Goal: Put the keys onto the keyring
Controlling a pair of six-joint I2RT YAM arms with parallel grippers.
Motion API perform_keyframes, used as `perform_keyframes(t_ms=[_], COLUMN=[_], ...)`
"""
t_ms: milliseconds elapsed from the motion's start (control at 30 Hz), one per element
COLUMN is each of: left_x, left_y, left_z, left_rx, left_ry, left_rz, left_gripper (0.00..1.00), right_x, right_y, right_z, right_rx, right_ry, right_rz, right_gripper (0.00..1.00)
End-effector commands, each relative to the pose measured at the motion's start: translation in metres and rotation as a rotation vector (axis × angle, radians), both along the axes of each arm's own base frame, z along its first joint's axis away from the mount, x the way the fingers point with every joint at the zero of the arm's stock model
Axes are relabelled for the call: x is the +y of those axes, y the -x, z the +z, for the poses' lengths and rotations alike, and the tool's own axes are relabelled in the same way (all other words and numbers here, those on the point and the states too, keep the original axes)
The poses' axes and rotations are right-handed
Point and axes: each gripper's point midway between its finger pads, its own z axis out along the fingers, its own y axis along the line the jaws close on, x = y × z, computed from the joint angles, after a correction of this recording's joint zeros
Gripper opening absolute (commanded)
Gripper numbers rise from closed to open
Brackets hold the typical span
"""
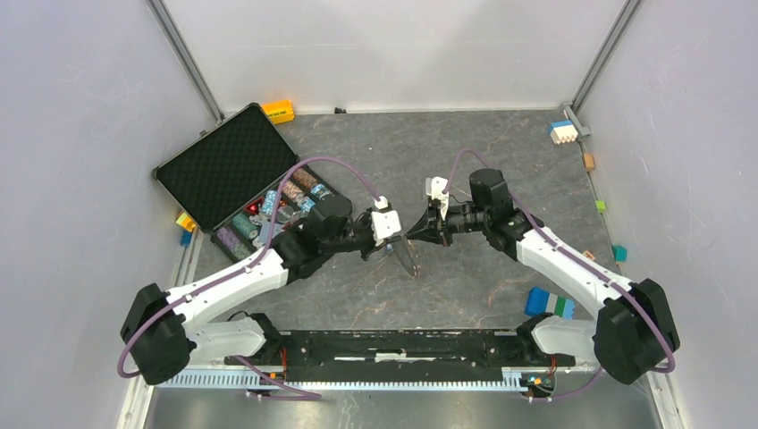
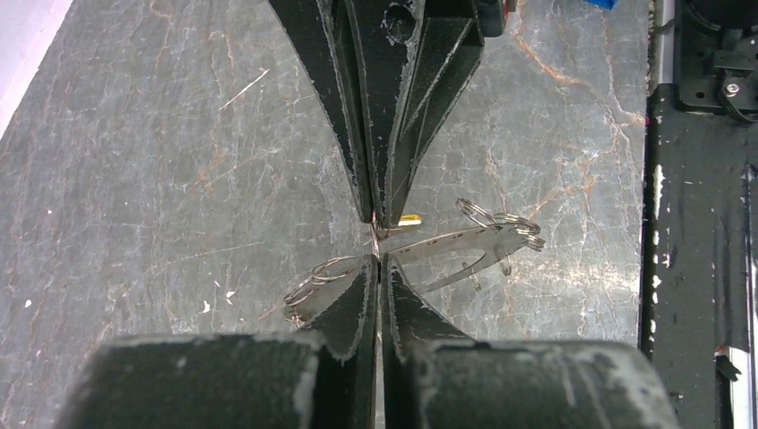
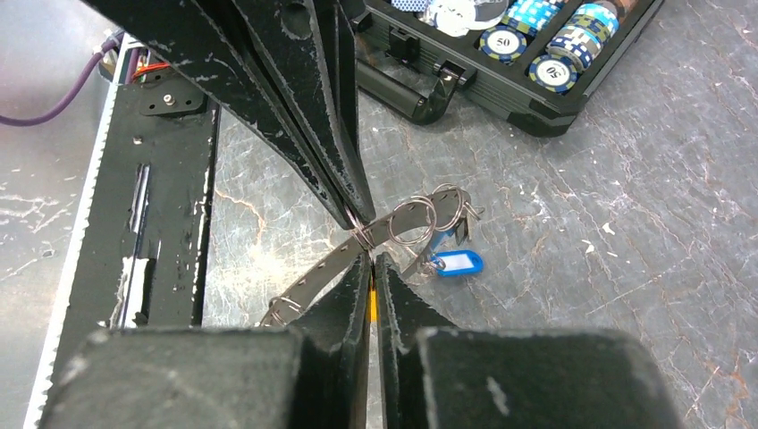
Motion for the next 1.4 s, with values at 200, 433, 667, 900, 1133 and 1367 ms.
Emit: perform_keyframes(t_ms=[200, 433, 667, 900, 1133, 1367], left_x=[-0.005, -0.003, -0.003, -0.005, -0.007, -0.008], left_y=[0.010, 0.019, 0.025, 0.032, 0.035, 0.034], left_z=[0.038, 0.035, 0.035, 0.034, 0.034, 0.034], left_rx=[-0.072, -0.067, -0.054, -0.032, -0.019, -0.013], left_ry=[0.141, 0.152, 0.164, 0.177, 0.185, 0.187], left_rz=[-0.107, -0.165, -0.205, -0.252, -0.271, -0.270], left_gripper=[0.02, 0.02, 0.02, 0.02, 0.02, 0.02], right_x=[0.001, -0.002, -0.007, -0.005, -0.002, 0.003], right_y=[0.003, 0.012, 0.031, 0.036, 0.038, 0.042], right_z=[0.008, 0.020, 0.029, 0.028, 0.028, 0.027], right_rx=[-0.057, -0.122, -0.219, -0.192, -0.175, -0.156], right_ry=[-0.038, -0.052, -0.074, -0.090, -0.101, -0.107], right_rz=[0.043, 0.082, 0.168, 0.201, 0.212, 0.233], right_gripper=[0.13, 0.25, 0.33, 0.36, 0.32, 0.30])
